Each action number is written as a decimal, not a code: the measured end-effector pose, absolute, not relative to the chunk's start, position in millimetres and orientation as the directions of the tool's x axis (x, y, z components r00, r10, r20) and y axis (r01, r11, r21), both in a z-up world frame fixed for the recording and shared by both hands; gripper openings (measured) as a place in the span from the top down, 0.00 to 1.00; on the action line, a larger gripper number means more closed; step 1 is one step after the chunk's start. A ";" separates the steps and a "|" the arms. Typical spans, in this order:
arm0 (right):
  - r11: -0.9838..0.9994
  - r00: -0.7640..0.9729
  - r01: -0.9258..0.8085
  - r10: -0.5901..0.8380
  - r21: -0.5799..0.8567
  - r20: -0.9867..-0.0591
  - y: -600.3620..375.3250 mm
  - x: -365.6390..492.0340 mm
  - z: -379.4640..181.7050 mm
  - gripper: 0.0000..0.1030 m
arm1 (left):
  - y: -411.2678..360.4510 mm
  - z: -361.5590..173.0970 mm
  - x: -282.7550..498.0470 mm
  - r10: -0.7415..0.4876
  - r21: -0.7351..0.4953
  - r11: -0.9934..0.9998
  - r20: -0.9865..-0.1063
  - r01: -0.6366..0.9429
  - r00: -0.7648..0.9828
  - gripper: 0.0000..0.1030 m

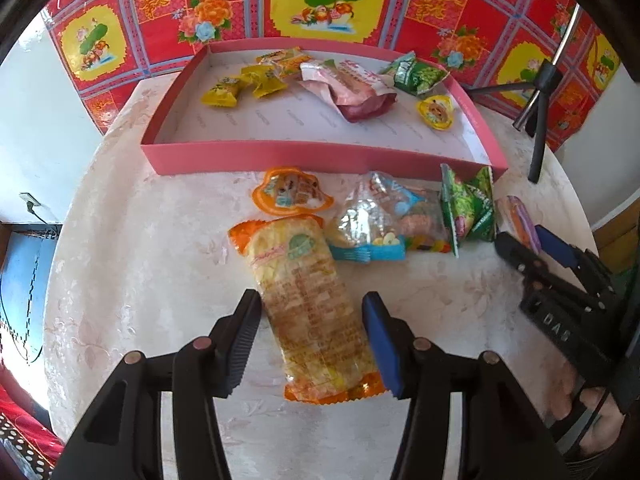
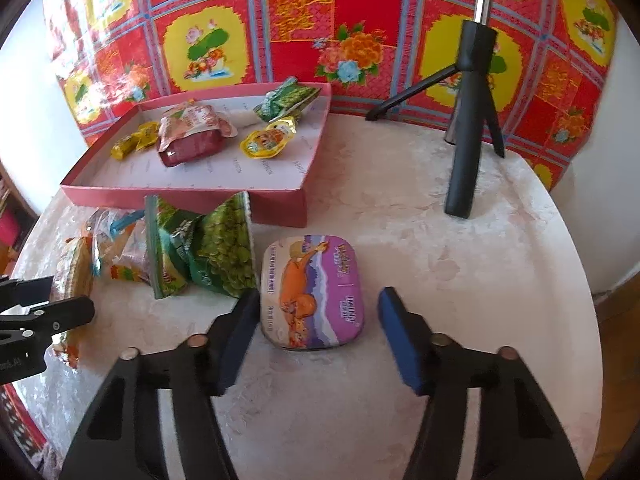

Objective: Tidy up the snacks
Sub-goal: 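Move the right tool to the purple tin while the left tool approaches the long bread pack, then close the right tool on the purple tin while the left tool grasps the bread pack, then lift both held snacks and carry them into the pink box, then open the right tool to drop the tin while the left tool releases the bread pack, then withdraw both open tools from the box toward the remaining snacks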

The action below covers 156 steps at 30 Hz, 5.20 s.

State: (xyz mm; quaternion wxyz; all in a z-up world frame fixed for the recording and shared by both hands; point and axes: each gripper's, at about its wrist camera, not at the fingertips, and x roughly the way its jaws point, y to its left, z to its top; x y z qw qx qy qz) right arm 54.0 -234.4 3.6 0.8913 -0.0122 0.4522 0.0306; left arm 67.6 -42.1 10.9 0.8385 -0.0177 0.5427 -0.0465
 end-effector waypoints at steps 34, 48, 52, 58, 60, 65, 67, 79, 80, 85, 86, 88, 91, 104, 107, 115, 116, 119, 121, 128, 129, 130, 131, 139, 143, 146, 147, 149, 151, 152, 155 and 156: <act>0.982 0.607 -0.079 0.183 0.171 -0.773 -233.3 27.3 33.0 0.50 | -5.4 34.5 57.4 -0.122 -0.096 0.992 -0.843 0.077 0.523 0.62; 0.976 0.617 -0.130 0.219 0.177 -0.756 -220.3 55.3 51.6 0.50 | -0.8 45.0 98.3 -0.123 -0.101 0.992 -0.829 0.070 0.545 0.62; 0.975 0.621 -0.141 0.222 0.171 -0.752 -215.3 68.4 56.0 0.50 | -2.2 46.2 113.7 -0.119 -0.094 0.993 -0.823 0.073 0.555 0.62; 0.974 0.625 -0.159 0.224 0.159 -0.748 -208.4 90.3 60.1 0.50 | -0.4 45.8 137.3 -0.115 -0.091 0.993 -0.812 0.070 0.573 0.62; 0.974 0.626 -0.162 0.225 0.158 -0.747 -206.4 96.6 60.0 0.50 | 0.2 44.8 146.6 -0.110 -0.087 0.994 -0.808 0.067 0.579 0.62; 0.973 0.622 -0.161 0.229 0.165 -0.749 -201.6 118.6 56.6 0.50 | 2.1 41.3 168.5 -0.100 -0.080 0.995 -0.800 0.060 0.592 0.62; 0.973 0.622 -0.161 0.228 0.163 -0.749 -199.5 127.0 54.7 0.50 | 2.9 38.9 177.5 -0.096 -0.080 0.995 -0.798 0.053 0.595 0.62; 0.975 0.601 -0.155 0.219 0.157 -0.769 -194.7 159.6 36.8 0.50 | 6.5 22.6 219.2 -0.082 -0.077 0.996 -0.797 0.033 0.599 0.62; 0.975 0.599 -0.153 0.219 0.158 -0.770 -194.9 160.5 35.9 0.50 | 7.2 22.2 221.0 -0.082 -0.078 0.996 -0.797 0.032 0.598 0.62; 0.976 0.597 -0.148 0.217 0.161 -0.772 -195.9 165.4 31.3 0.50 | 11.2 13.2 235.6 -0.072 -0.075 0.997 -0.805 0.019 0.589 0.62; 0.976 0.597 -0.147 0.217 0.161 -0.773 -196.2 166.7 30.2 0.50 | 11.9 10.0 239.2 -0.067 -0.071 0.997 -0.808 0.016 0.585 0.62; 0.976 0.596 -0.144 0.215 0.161 -0.774 -196.8 169.0 28.3 0.50 | 15.9 6.5 243.7 -0.061 -0.064 0.998 -0.811 0.015 0.582 0.62; 0.977 0.600 -0.141 0.215 0.162 -0.771 -197.9 172.5 26.7 0.50 | 17.7 4.5 248.6 -0.050 -0.045 0.999 -0.807 0.023 0.588 0.62; 0.975 0.604 -0.150 0.220 0.162 -0.766 -194.6 186.7 18.8 0.49 | 10.1 -2.2 262.9 -0.033 -0.022 0.999 -0.821 0.025 0.570 0.61; 0.977 0.612 -0.144 0.211 0.155 -0.762 -195.5 185.2 19.6 0.48 | 10.2 1.2 260.7 -0.033 -0.020 0.999 -0.823 0.030 0.568 0.55; 0.979 0.651 -0.136 0.206 0.154 -0.731 -200.0 172.5 32.6 0.35 | 9.9 13.1 249.3 -0.050 -0.026 0.998 -0.818 0.050 0.573 0.50; 0.978 0.652 -0.134 0.206 0.157 -0.729 -200.8 170.6 33.6 0.35 | 7.5 16.8 242.6 -0.052 -0.025 0.998 -0.816 0.054 0.576 0.50; 0.978 0.654 -0.131 0.210 0.164 -0.727 -202.5 165.3 35.6 0.35 | 3.4 24.0 231.4 -0.059 -0.025 0.997 -0.813 0.067 0.579 0.50; 0.977 0.654 -0.129 0.211 0.168 -0.727 -203.3 161.3 36.8 0.35 | 2.7 27.1 225.8 -0.069 -0.032 0.997 -0.813 0.074 0.578 0.50; 0.977 0.655 -0.114 0.212 0.183 -0.725 -209.2 142.8 41.7 0.35 | 3.4 41.3 198.1 -0.085 -0.044 0.996 -0.808 0.084 0.584 0.50; 0.976 0.655 -0.111 0.212 0.185 -0.725 -209.9 141.1 41.8 0.35 | 3.9 42.7 194.1 -0.086 -0.046 0.995 -0.806 0.083 0.585 0.50; 0.976 0.656 -0.107 0.212 0.188 -0.724 -211.4 138.5 42.2 0.35 | 3.9 44.0 190.5 -0.088 -0.048 0.995 -0.806 0.083 0.585 0.50; 0.976 0.657 -0.103 0.212 0.192 -0.724 -212.9 135.9 42.2 0.35 | 4.3 45.3 186.6 -0.090 -0.051 0.995 -0.806 0.083 0.585 0.50; 0.974 0.651 -0.083 0.213 0.211 -0.728 -220.4 116.6 39.8 0.35 | 3.2 47.0 164.7 -0.100 -0.067 0.995 -0.811 0.078 0.577 0.50; 0.973 0.649 -0.079 0.214 0.215 -0.730 -224.1 104.5 39.4 0.35 | 0.2 43.7 154.5 -0.110 -0.073 0.993 -0.816 0.088 0.568 0.50; 0.974 0.648 -0.076 0.209 0.211 -0.732 -226.2 95.6 38.1 0.35 | -1.7 42.6 145.8 -0.117 -0.075 0.993 -0.819 0.096 0.562 0.50; 0.975 0.648 -0.075 0.209 0.211 -0.732 -227.0 93.1 37.5 0.35 | -1.9 42.4 143.8 -0.118 -0.077 0.992 -0.820 0.098 0.560 0.50; 0.974 0.646 -0.072 0.209 0.213 -0.735 -228.9 86.9 35.6 0.35 | -2.6 41.3 139.7 -0.122 -0.079 0.992 -0.823 0.101 0.555 0.50; 0.973 0.643 -0.069 0.211 0.219 -0.736 -230.7 82.0 33.5 0.35 | -3.1 39.7 135.6 -0.126 -0.083 0.991 -0.826 0.102 0.549 0.50; 0.973 0.642 -0.065 0.211 0.222 -0.737 -231.9 79.1 32.1 0.35 | -3.6 38.4 133.3 -0.129 -0.085 0.991 -0.829 0.104 0.545 0.50; 0.972 0.638 -0.053 0.211 0.231 -0.740 -234.7 72.9 28.1 0.35 | -4.6 35.1 128.8 -0.131 -0.087 0.991 -0.834 0.106 0.535 0.50; 0.971 0.636 -0.050 0.212 0.234 -0.742 -235.9 70.6 26.7 0.35 | -5.3 33.4 127.2 -0.132 -0.088 0.990 -0.837 0.107 0.532 0.50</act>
